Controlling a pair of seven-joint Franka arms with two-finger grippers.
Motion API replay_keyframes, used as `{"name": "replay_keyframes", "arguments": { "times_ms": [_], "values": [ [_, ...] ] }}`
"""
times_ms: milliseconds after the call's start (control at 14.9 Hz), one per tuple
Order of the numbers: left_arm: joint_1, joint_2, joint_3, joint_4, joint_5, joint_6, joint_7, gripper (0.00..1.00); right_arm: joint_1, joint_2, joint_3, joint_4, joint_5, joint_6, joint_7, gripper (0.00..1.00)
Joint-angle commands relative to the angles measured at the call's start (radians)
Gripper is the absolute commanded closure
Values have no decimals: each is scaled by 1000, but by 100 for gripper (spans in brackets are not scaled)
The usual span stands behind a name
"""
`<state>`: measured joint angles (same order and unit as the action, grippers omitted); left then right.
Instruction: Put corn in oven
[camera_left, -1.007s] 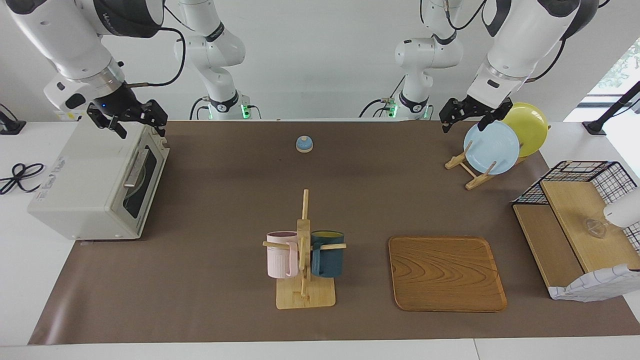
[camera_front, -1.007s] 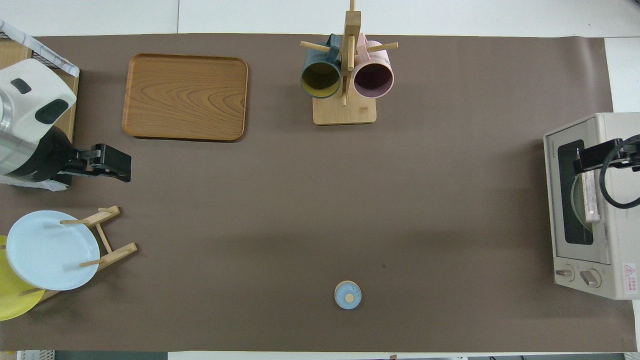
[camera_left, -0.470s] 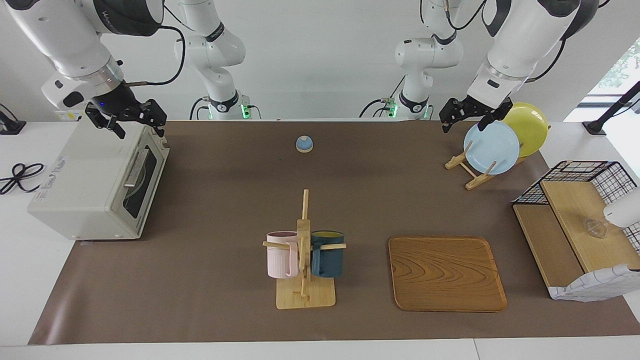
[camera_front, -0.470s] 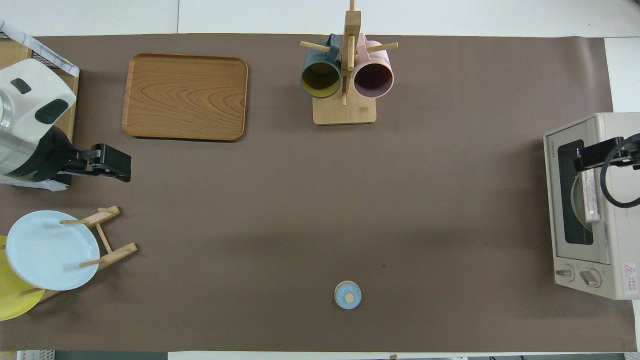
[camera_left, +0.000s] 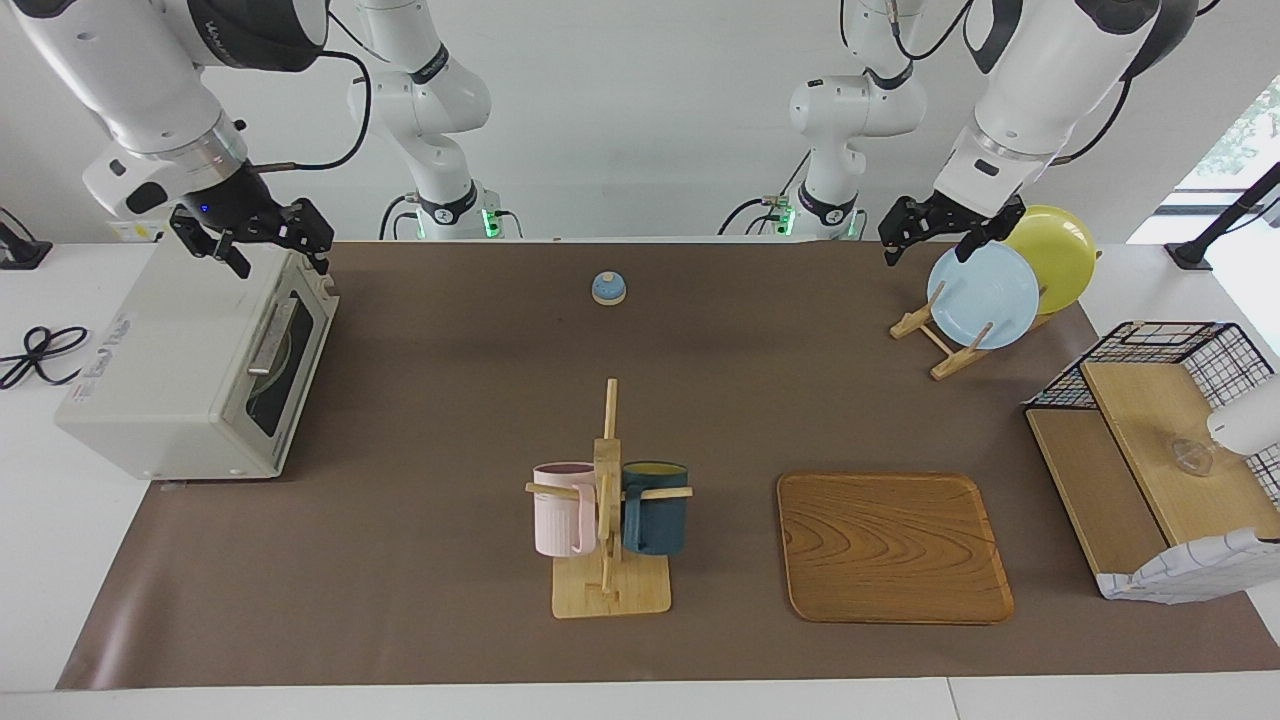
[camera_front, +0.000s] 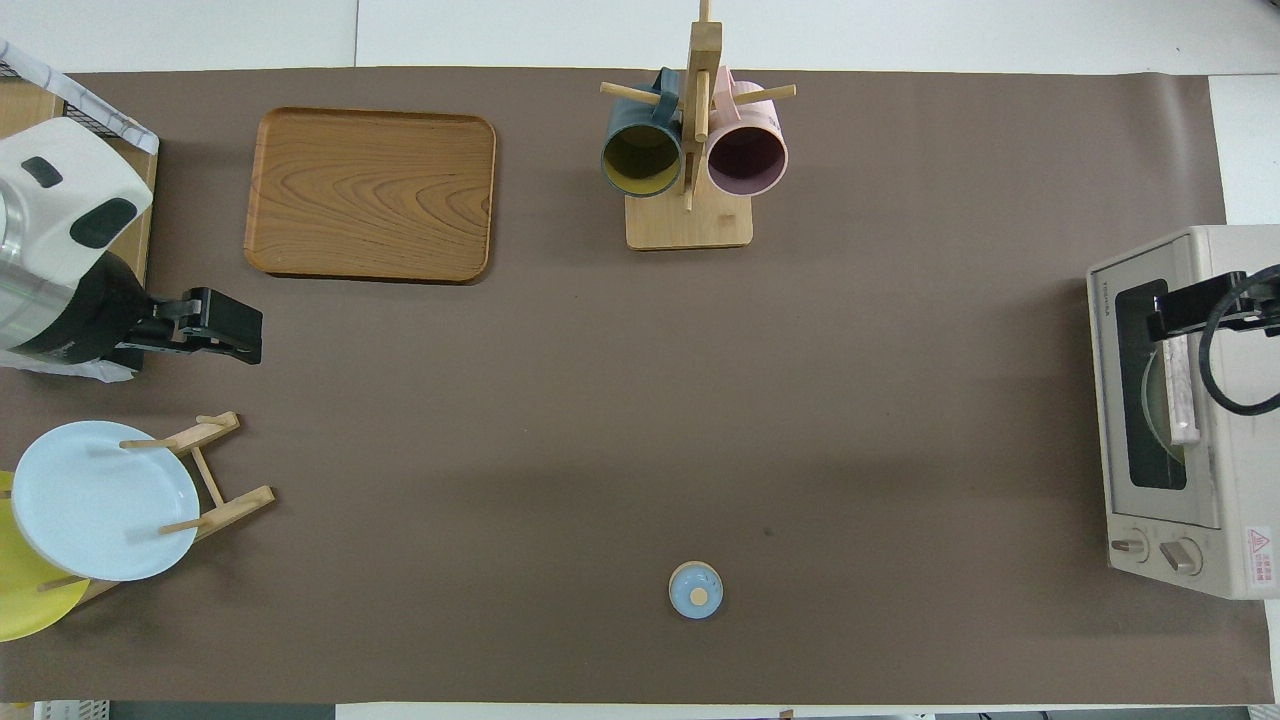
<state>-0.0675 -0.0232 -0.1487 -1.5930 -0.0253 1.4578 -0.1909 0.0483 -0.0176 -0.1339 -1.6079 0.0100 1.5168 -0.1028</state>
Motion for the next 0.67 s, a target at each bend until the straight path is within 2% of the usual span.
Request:
{"name": "replay_keyframes", "arguments": {
  "times_ms": [0,604],
  "values": [
    [12,-29,-5,-31,-13,15,7,0,2,8,0,13,7,13,15,0],
    [12,-27,-5,-31,-13,15,7,0,4,8,2,13,10,19,14,0]
  ]
}}
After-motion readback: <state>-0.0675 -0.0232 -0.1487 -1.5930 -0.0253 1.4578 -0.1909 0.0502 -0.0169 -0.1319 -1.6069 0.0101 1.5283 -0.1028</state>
